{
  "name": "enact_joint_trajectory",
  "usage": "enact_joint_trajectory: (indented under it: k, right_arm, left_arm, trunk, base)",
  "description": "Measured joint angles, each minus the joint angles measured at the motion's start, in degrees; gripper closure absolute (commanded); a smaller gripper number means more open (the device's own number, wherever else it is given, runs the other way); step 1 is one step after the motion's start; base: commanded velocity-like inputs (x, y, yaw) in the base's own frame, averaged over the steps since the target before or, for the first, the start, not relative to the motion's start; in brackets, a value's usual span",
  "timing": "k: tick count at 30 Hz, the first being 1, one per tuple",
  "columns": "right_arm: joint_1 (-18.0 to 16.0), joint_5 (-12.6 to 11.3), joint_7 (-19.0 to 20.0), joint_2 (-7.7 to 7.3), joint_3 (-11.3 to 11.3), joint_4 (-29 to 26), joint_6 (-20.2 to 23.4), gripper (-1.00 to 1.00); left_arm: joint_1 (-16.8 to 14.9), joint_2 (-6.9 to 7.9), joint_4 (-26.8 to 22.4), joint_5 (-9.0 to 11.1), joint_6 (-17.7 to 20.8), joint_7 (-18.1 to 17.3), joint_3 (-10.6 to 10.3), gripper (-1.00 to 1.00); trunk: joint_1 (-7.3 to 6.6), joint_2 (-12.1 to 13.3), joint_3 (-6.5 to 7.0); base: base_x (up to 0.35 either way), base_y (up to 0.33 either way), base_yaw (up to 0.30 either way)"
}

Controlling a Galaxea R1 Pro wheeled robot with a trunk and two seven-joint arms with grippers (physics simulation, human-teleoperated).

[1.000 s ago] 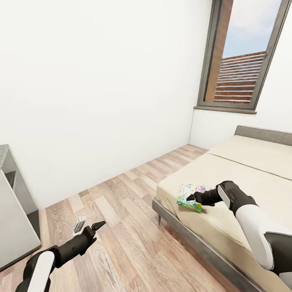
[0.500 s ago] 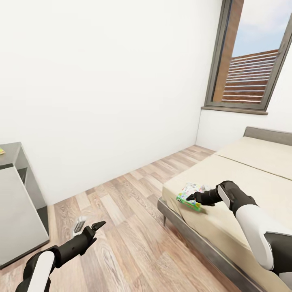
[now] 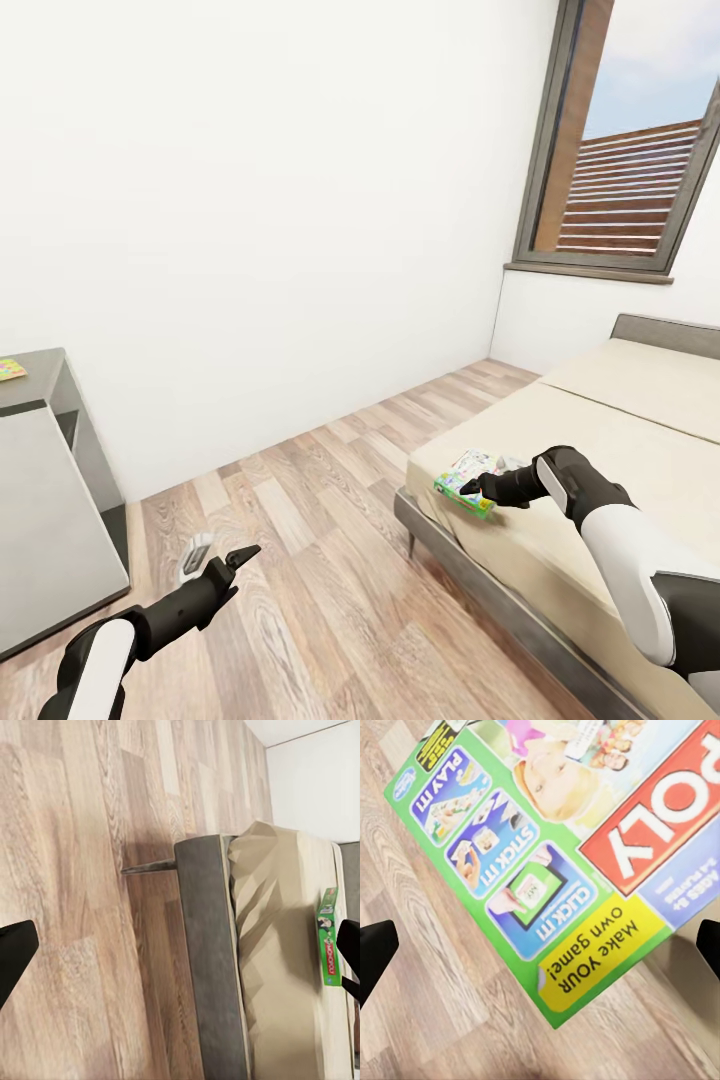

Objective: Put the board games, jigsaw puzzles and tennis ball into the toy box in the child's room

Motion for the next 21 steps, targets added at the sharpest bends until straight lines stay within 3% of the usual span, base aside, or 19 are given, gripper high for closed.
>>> enact_joint_trajectory:
  k: [21]
  right_arm:
    - [0.0,0.0,0.0,-0.28,-0.1,-0.4,0.1,-1.0]
  left_arm:
    - [0.0,0.0,0.1,-0.1,0.0,0.0,0.0,-1.0]
  trunk:
    - [0.0,0.0,0.0]
  base:
    - [0.0,0.0,0.002]
